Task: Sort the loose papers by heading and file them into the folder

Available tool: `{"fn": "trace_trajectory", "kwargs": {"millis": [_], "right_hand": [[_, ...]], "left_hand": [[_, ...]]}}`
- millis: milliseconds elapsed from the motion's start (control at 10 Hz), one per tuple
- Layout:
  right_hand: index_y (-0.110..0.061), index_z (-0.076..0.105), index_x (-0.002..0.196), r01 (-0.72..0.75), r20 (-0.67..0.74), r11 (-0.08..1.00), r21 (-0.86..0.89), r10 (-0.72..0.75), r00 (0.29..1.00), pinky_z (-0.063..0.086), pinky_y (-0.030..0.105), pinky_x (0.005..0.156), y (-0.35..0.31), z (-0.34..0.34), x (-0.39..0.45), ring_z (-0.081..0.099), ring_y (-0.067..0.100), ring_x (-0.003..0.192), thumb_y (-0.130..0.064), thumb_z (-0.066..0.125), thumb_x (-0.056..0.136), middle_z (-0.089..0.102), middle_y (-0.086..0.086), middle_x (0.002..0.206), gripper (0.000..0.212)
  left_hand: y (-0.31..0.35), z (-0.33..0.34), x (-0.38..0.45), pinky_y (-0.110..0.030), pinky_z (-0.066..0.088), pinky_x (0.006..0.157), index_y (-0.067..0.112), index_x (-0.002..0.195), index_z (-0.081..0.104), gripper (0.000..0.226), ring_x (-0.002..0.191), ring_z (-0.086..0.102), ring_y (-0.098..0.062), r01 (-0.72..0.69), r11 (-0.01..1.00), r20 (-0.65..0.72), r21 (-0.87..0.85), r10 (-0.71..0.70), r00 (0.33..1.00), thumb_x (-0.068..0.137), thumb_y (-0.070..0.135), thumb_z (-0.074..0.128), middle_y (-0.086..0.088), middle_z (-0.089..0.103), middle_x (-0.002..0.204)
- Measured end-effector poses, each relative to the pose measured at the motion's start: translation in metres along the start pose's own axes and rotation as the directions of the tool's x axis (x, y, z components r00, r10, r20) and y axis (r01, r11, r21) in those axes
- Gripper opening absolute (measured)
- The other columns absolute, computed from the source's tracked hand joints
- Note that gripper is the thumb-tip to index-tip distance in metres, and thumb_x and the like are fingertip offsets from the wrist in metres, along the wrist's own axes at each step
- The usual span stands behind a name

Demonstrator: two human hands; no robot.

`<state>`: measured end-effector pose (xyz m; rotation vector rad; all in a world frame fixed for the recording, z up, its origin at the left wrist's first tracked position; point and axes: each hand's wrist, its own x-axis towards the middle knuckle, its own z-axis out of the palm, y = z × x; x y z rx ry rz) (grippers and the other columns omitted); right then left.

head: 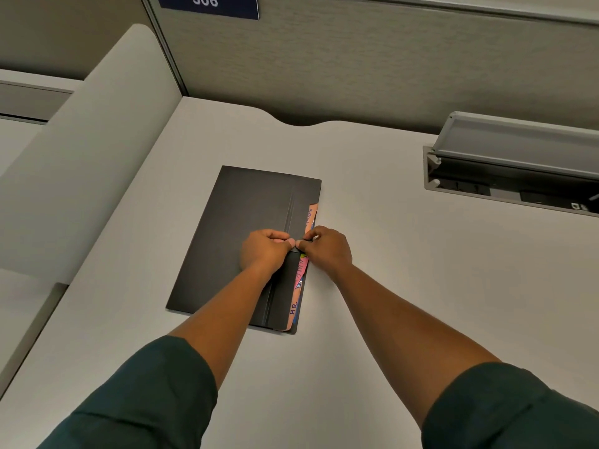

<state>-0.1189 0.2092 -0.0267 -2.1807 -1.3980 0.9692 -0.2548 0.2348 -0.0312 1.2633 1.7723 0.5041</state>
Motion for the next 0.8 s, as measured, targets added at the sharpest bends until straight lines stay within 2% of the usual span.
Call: {"fn": "trace_trajectory", "kwargs": {"millis": [200,500,600,700,800], "right_hand": [[-0.018,0.067,0.101,-0.039,-0.014,0.999,0.005,0.04,0.999,0.05,0.026,0.075,-0.002,0.001,0.002,0.06,0.015,0.093,-0.037,0.069,0.087,0.068,0.003,0.115,0.023],[-0.017,0.063,0.109,-0.043,-0.03,0.999,0.033,0.044,0.999,0.051,0.029,0.077,-0.003,0.002,-0.004,0.062,0.02,0.1,-0.038,0.067,0.087,0.066,0.005,0.119,0.031],[-0.015,0.056,0.118,-0.04,-0.036,0.99,0.134,0.045,0.998,0.051,0.029,0.08,0.004,0.002,-0.009,0.062,0.02,0.104,-0.039,0.067,0.088,0.063,0.005,0.124,0.039],[-0.016,0.056,0.117,-0.049,-0.023,0.967,0.249,0.057,0.998,0.053,0.028,0.078,0.011,-0.003,-0.016,0.065,0.019,0.097,-0.037,0.067,0.088,0.066,0.006,0.113,0.037],[-0.019,0.059,0.114,-0.024,-0.08,0.968,0.25,0.046,0.996,0.057,0.036,0.082,0.023,-0.011,-0.021,0.066,0.02,0.088,-0.038,0.067,0.088,0.067,0.002,0.097,0.033]], "left_hand": [[0.003,0.002,0.004,-0.034,0.058,0.08,0.028,0.096,0.075,0.015,0.087,0.065,-0.01,0.014,0.999,-0.009,0.046,-0.013,1.0,0.082,0.032,0.077,0.006,0.073,0.097],[0.001,-0.001,0.002,-0.04,0.059,0.08,0.032,0.088,0.068,0.014,0.086,0.066,-0.012,0.009,0.998,-0.001,0.069,-0.009,1.0,0.081,0.038,0.078,0.007,0.071,0.093],[0.0,0.001,0.0,-0.039,0.057,0.084,0.03,0.096,0.067,0.016,0.093,0.065,-0.014,-0.006,0.996,-0.001,0.087,0.006,1.0,0.084,0.038,0.075,0.005,0.07,0.1],[0.005,0.002,-0.008,-0.036,0.055,0.086,0.025,0.11,0.064,0.025,0.097,0.063,-0.015,-0.017,0.993,-0.002,0.119,0.018,1.0,0.088,0.033,0.071,0.003,0.068,0.107],[0.01,0.007,-0.015,-0.033,0.054,0.087,0.019,0.122,0.059,0.034,0.102,0.062,-0.017,-0.073,0.987,-0.006,0.146,0.075,0.997,0.09,0.021,0.069,-0.002,0.065,0.114]]}}
